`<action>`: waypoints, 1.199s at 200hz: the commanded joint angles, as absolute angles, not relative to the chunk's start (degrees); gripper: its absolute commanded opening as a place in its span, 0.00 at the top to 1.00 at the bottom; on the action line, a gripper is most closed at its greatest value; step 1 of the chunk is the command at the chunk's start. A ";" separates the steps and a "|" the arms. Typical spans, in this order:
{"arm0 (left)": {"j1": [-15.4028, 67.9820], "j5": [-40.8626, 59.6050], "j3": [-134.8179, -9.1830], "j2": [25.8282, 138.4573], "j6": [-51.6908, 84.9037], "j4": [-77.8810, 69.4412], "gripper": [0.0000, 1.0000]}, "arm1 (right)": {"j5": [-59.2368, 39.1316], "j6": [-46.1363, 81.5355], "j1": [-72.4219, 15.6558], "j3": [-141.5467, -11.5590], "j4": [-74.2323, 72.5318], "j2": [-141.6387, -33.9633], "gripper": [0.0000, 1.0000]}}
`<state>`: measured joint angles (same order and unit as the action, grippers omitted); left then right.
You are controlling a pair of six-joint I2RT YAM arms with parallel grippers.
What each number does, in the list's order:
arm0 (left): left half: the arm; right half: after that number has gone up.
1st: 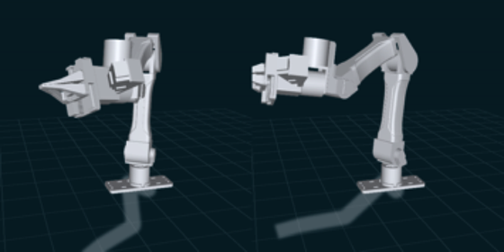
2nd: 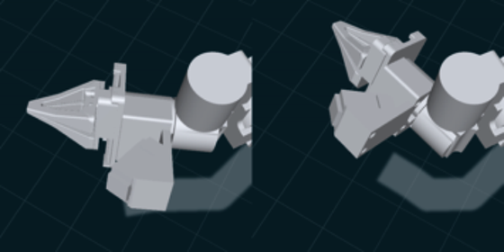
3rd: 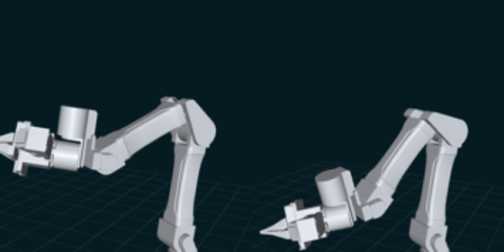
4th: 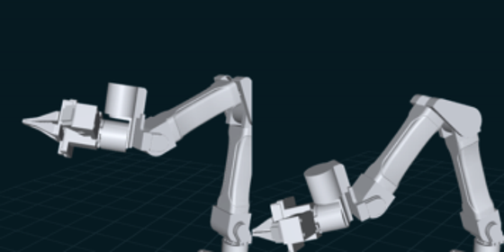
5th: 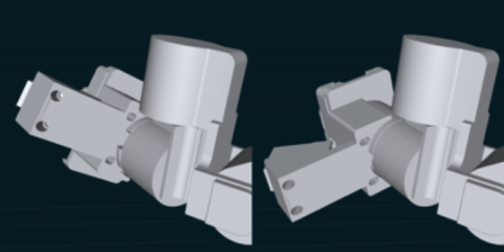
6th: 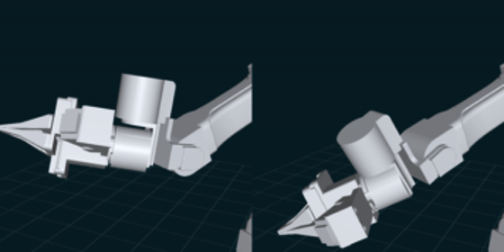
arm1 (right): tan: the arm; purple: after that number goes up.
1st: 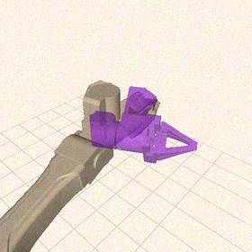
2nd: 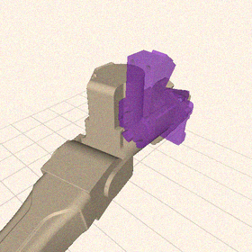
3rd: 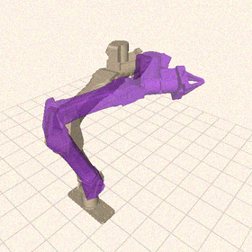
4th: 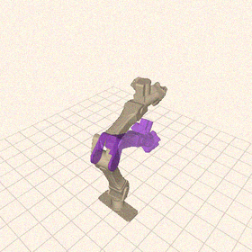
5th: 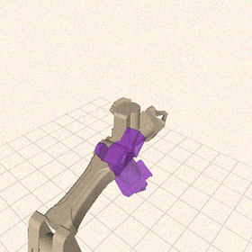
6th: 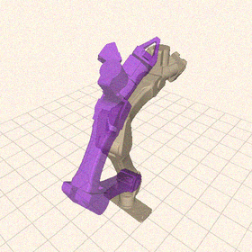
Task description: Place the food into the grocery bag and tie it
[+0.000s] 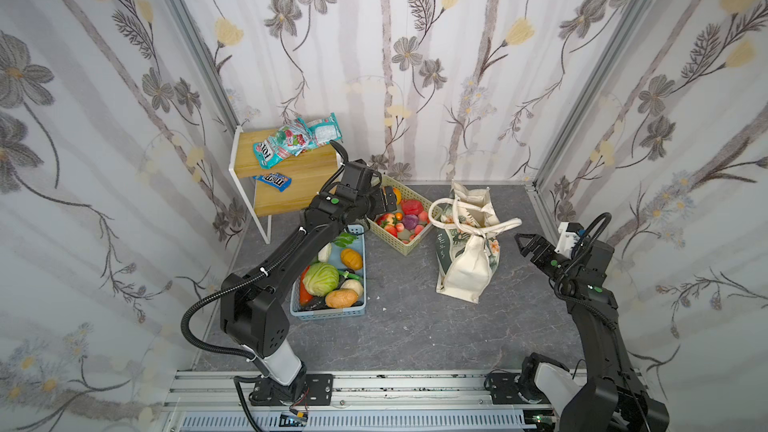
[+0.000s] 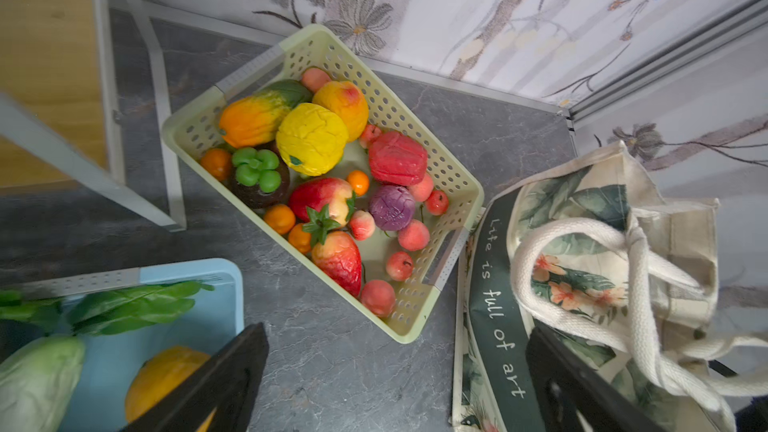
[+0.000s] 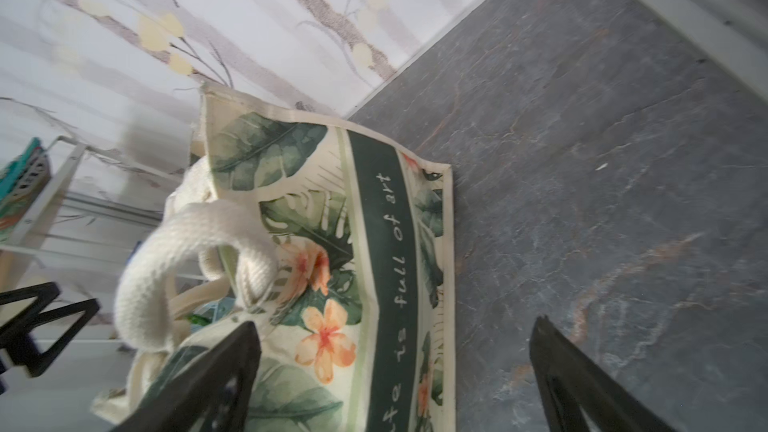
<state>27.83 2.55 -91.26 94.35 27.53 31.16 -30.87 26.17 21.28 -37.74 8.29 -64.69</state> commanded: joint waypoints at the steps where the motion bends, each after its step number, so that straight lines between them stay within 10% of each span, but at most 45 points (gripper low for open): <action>1: 26.56 -3.02 -90.32 92.78 25.81 34.28 0.00 | -17.68 23.97 21.36 -38.59 10.67 -64.25 0.01; 77: 17.82 -7.98 -75.80 86.24 21.27 28.39 0.00 | -0.98 19.41 14.76 -31.66 -9.06 -63.46 0.01; 240: 4.02 -8.20 -27.55 82.72 -2.05 -37.75 0.00 | 17.55 1.46 -4.44 -12.51 -72.50 -84.28 0.01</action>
<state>4.49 -10.20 -29.63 79.44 -0.25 -24.10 18.79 5.52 -3.84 -16.19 -54.74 -80.90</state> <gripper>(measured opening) 0.996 0.995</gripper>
